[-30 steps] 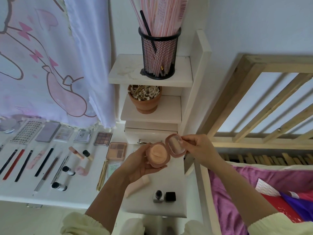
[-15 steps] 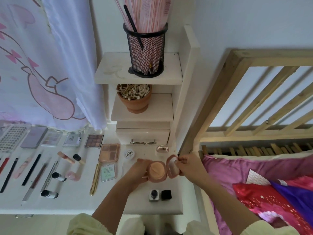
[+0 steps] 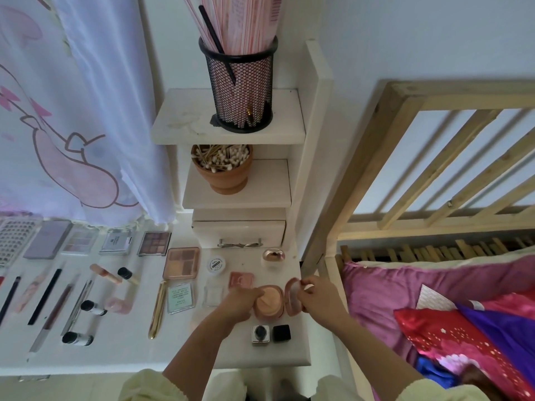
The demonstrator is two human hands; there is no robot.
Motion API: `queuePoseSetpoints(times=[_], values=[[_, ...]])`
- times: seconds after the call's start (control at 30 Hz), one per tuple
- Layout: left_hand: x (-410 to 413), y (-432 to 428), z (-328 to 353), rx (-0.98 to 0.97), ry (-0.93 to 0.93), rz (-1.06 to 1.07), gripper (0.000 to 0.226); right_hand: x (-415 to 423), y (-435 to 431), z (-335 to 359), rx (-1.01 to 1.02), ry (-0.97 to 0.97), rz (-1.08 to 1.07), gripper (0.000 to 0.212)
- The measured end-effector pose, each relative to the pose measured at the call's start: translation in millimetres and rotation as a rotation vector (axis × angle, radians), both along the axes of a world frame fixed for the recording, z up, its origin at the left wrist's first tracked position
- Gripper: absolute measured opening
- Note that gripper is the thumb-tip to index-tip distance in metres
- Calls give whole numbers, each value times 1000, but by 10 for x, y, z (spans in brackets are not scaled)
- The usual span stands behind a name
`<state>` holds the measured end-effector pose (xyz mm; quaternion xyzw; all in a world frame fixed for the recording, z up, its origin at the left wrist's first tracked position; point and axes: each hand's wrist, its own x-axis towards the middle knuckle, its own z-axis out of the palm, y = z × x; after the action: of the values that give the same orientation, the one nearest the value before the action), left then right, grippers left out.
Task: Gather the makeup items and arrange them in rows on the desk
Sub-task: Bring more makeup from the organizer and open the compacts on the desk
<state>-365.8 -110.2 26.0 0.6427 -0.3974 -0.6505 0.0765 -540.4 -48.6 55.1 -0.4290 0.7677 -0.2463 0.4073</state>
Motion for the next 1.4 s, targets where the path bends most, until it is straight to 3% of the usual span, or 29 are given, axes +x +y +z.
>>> queuePoseSetpoints(times=[0.13,0.3,0.5,0.57,0.7,0.8,0.93,1.1,1.4], values=[[8,23,-4,-27,12,-51,8,-31,44,-45,42,-1,13,10],[18,47,-45,-5,37,-33,18,-106,48,-95,70,40,25,22],[35,72,-75,-5,33,-54,19,-121,-6,-116,99,72,87,22],[40,87,-23,-8,7,-72,22,-151,-27,-137,110,117,123,11],[51,-58,22,-162,-1,-129,14,-218,-220,-100,37,193,178,7],[40,-281,63,-233,19,0,18,-221,-479,-57,9,266,236,38],[-11,-463,97,-341,-63,-89,38,-121,-710,-3,2,323,366,47],[-121,-488,19,-356,-48,-123,48,17,-843,-56,5,412,490,28],[-209,-513,20,-364,40,-123,45,48,-925,-130,34,450,525,29]])
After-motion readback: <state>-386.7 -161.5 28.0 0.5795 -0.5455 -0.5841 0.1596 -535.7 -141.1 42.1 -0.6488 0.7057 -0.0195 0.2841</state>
